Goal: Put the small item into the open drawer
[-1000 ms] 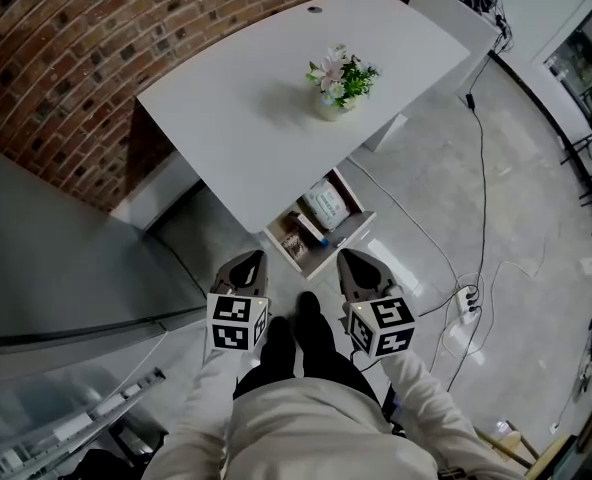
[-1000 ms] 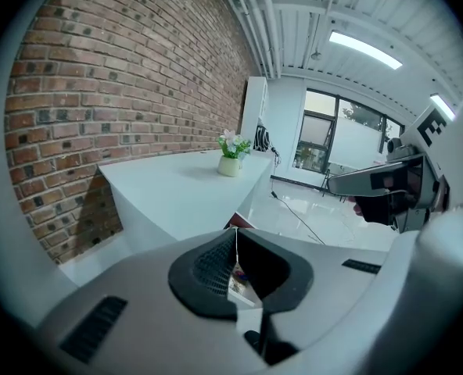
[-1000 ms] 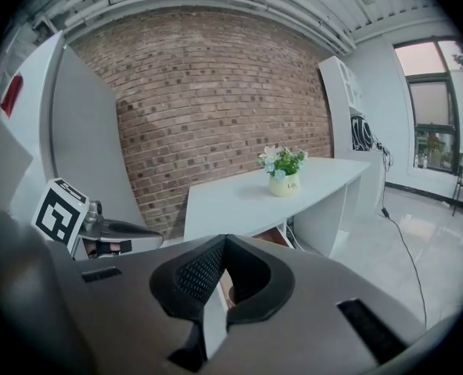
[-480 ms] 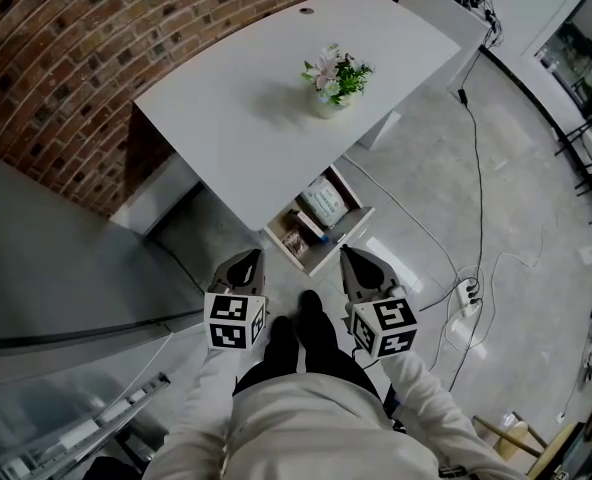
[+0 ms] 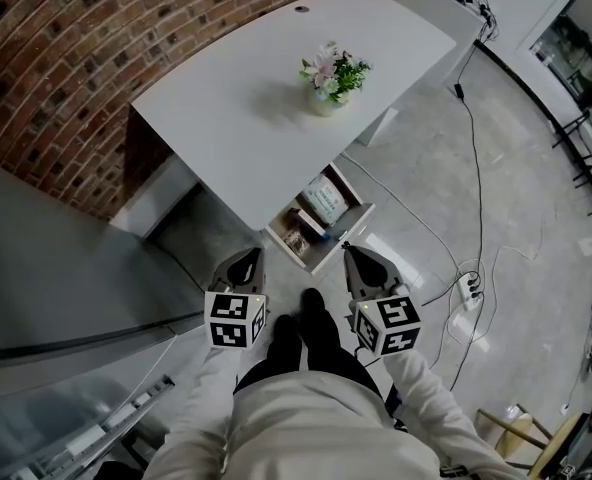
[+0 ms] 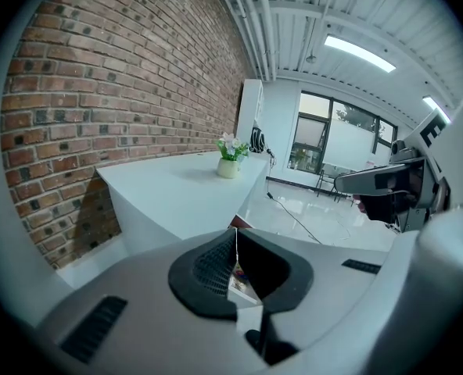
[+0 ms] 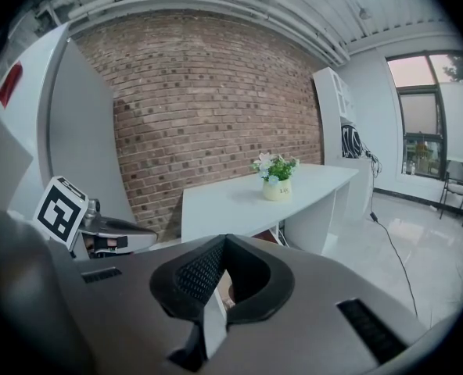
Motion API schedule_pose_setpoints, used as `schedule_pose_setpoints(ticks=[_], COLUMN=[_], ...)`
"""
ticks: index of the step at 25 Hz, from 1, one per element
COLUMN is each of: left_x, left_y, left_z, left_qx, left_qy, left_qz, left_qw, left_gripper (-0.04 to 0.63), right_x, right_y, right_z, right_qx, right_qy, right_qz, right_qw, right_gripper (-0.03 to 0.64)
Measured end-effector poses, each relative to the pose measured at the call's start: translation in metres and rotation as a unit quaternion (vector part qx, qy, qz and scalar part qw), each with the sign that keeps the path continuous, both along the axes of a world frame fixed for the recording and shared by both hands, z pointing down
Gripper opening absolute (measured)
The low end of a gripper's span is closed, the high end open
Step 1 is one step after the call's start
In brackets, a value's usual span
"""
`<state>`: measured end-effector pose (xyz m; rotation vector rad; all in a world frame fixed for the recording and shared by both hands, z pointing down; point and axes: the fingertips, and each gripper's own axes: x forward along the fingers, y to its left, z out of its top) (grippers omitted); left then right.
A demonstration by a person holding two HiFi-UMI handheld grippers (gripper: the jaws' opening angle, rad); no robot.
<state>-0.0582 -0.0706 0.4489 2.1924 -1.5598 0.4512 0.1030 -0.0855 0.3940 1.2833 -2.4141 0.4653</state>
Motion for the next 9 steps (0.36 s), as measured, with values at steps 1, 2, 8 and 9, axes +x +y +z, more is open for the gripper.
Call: schedule_pose_setpoints(ticks=[1, 2, 8, 9], left_x=[-0.0001, -0.0002, -0.0022, -0.0029], left_y=[-0.0003, -0.0008, -0.0086, -0.0102], left_z=[0.0006, 0.0012, 0.0044, 0.0051], left_qx=[-0.001, -0.001, -0.003, -0.004], left_qy=[0.0, 0.0, -0.001, -0.002], left_qz=[0.001, 0.002, 0.004, 0.005], left_qw=[1.0, 1.0, 1.0, 1.0], left_gripper=[0.02, 0.02, 0.02, 0.02], right_x=[-0.0005, -0.001, -0.0065, -0.0078], right_y=[-0.0002, -0.0004, -0.0047, -0.0056], right_z=[0.0002, 0.0007, 0.0053, 0.0062], right_qx=[0.0, 0.0, -0.005, -0.006], right_qy=[0.001, 0.002, 0.001, 0.001], right_qz=[-0.001, -0.001, -0.005, -0.005], right_qw=[1.0, 1.0, 1.0, 1.0], right_gripper=[0.026, 0.026, 0.026, 0.026])
